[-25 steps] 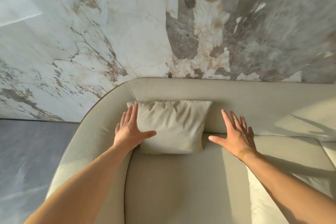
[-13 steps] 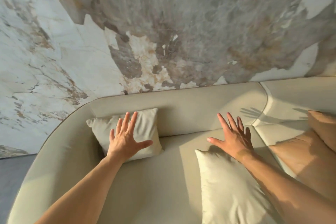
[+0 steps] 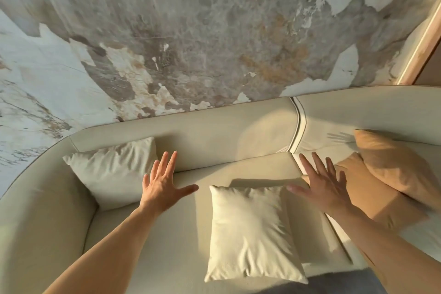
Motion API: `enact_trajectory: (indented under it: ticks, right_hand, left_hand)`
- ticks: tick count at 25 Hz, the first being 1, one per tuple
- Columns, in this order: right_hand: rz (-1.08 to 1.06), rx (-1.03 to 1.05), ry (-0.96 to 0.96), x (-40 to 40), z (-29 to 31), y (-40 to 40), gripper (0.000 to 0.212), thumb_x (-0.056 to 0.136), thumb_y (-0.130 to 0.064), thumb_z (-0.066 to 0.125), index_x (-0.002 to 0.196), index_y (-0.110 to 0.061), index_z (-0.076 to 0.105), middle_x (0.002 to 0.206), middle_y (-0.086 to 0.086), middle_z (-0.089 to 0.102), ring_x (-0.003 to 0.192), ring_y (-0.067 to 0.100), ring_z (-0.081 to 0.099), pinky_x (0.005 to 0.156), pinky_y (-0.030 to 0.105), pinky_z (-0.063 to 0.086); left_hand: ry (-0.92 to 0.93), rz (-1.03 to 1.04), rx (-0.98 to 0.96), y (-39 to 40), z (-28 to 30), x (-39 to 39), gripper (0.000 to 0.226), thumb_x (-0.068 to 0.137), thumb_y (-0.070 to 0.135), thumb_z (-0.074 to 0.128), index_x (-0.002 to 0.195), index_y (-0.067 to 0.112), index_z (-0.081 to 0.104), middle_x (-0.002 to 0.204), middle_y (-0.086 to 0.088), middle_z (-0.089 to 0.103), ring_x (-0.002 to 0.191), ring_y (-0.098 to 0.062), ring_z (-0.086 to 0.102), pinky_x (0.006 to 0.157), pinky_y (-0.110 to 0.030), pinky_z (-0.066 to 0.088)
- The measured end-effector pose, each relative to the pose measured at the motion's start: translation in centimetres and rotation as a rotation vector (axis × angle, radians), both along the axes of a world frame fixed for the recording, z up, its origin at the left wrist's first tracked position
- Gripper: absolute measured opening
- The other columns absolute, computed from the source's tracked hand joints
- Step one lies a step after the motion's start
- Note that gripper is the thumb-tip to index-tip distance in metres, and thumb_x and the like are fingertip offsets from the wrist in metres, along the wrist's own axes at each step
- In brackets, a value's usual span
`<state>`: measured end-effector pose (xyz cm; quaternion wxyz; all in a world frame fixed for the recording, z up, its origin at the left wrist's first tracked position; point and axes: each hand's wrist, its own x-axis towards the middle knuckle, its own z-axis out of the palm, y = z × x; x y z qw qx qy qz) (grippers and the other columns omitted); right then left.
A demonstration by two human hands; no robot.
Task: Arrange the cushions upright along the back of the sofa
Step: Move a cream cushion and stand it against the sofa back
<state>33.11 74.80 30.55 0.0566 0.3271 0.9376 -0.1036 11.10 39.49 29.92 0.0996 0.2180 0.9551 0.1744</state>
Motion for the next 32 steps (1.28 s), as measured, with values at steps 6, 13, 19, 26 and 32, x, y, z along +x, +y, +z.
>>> enact_trajectory:
  ticks: [6, 13, 19, 26, 32]
  right_hand:
    - [-0.027, -0.063, -0.03, 0.9, -3.8, 0.8, 0.1, 0.074, -0.084, 0.041, 0.152, -0.043, -0.005, 0.164, -0.006, -0.009, 0.151, 0.028, -0.005, 0.115, 0.06, 0.011]
    - [-0.038, -0.093, -0.134, 0.1, -8.7, 2.0, 0.101, 0.072, -0.086, 0.036, 0.153, -0.04, -0.003, 0.165, -0.002, -0.002, 0.15, 0.029, 0.006, 0.113, 0.059, 0.019]
    - [-0.026, -0.237, -0.285, -1.6, -17.4, 4.6, 0.105, 0.071, -0.087, 0.039, 0.154, -0.038, -0.003, 0.165, -0.001, -0.001, 0.148, 0.029, 0.017, 0.112, 0.058, 0.026]
    - [-0.131, -0.566, -0.283, -3.5, -32.1, 9.0, 0.114, 0.058, -0.09, 0.047, 0.15, -0.048, -0.005, 0.164, 0.007, 0.005, 0.147, 0.031, 0.022, 0.111, 0.053, 0.032]
    - [-0.344, -0.901, -0.189, -5.2, -38.8, 9.3, 0.122, 0.053, -0.075, 0.07, 0.144, -0.059, -0.009, 0.161, -0.006, 0.023, 0.142, 0.032, 0.033, 0.1, 0.052, 0.041]
  left_hand:
    - [-0.049, -0.027, -0.043, 3.1, -2.6, 0.0, 0.118, 0.06, 0.09, 0.048, 0.152, 0.042, -0.008, 0.164, 0.009, -0.008, 0.151, -0.018, -0.003, 0.12, -0.048, 0.009]
    - [-0.151, -0.038, -0.067, 5.2, -9.6, -0.4, 0.123, 0.051, 0.098, 0.034, 0.152, 0.043, -0.009, 0.165, 0.007, -0.007, 0.151, -0.019, -0.003, 0.121, -0.05, 0.009]
    - [-0.282, 0.026, -0.128, 7.6, -18.0, 1.0, 0.124, 0.047, 0.101, 0.031, 0.15, 0.046, -0.01, 0.165, 0.007, -0.007, 0.151, -0.023, -0.001, 0.12, -0.054, 0.01]
    - [-0.555, 0.219, -0.081, 11.5, -31.0, 1.8, 0.127, 0.052, 0.085, 0.064, 0.153, 0.044, -0.001, 0.165, 0.003, -0.003, 0.15, -0.032, 0.006, 0.117, -0.057, 0.021]
    - [-0.717, 0.376, 0.058, 14.0, -37.9, 1.0, 0.114, 0.072, 0.05, 0.08, 0.156, 0.031, 0.006, 0.154, -0.009, 0.034, 0.138, -0.029, 0.038, 0.11, -0.04, 0.035]
